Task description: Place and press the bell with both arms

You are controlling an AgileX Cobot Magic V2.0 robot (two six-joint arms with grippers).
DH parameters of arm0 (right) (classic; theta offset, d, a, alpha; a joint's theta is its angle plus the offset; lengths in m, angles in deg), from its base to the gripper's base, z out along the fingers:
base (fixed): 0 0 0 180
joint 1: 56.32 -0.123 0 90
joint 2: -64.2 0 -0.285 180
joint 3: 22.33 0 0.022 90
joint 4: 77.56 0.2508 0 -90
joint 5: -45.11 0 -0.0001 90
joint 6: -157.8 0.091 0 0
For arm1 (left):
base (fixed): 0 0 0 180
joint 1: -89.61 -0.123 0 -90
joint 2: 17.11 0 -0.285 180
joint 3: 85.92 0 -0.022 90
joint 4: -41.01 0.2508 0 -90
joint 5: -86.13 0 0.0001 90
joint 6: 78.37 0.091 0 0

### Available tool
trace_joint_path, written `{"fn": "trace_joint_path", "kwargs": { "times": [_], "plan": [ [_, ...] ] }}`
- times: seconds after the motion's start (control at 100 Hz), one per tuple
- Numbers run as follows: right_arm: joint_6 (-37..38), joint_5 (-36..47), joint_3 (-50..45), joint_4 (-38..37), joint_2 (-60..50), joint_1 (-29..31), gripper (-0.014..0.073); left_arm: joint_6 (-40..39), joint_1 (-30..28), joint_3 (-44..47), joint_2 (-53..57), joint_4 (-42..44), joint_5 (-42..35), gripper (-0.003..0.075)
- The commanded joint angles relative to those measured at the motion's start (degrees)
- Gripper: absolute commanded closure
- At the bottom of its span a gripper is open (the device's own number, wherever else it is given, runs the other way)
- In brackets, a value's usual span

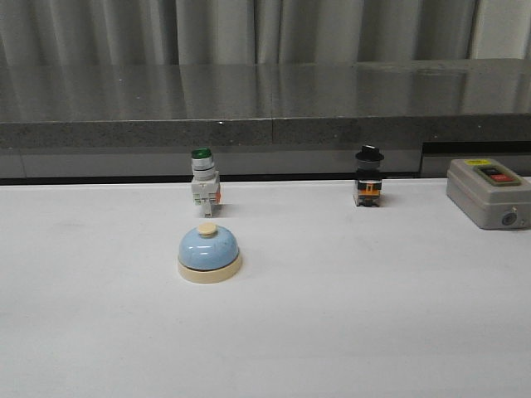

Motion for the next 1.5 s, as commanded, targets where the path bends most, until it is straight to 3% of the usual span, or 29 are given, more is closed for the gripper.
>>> {"fn": "trace_joint_path", "kwargs": {
  "times": [0.0, 0.53, 0.78, 0.95, 1.29, 1.49],
  "plan": [
    [0.04, 2.65, -1.41, -0.14, -5.67, 1.33, 0.0662, -0.62, -0.06, 1.12, 1.99, -0.35, -4.87, 0.0739],
    [0.04, 2.79, -12.9, -0.19, -43.84, 1.52, 0.0662, -0.62, -0.06, 1.12, 1.99, -0.35, -4.87, 0.0739],
    [0.04, 10.47, -20.46, -0.25, -60.14, 1.59, 0.0662, -0.62, -0.06, 1.12, 1.99, -0.35, -4.87, 0.0739],
    [0.04, 15.82, -24.32, -1.14, -59.57, 1.59, 0.0662, -0.62, -0.06, 1.12, 1.99, -0.35, -4.87, 0.0739],
    [0.0, 37.69, -40.25, -4.2, -59.57, 1.59, 0.0662, -0.62, -0.06, 1.12, 1.99, -0.35, -4.83, 0.0739],
    [0.0, 37.73, -40.14, -4.15, -59.57, 1.59, 0.0662, -0.62, -0.06, 1.12, 1.99, -0.35, -4.83, 0.0739]
  ]
}}
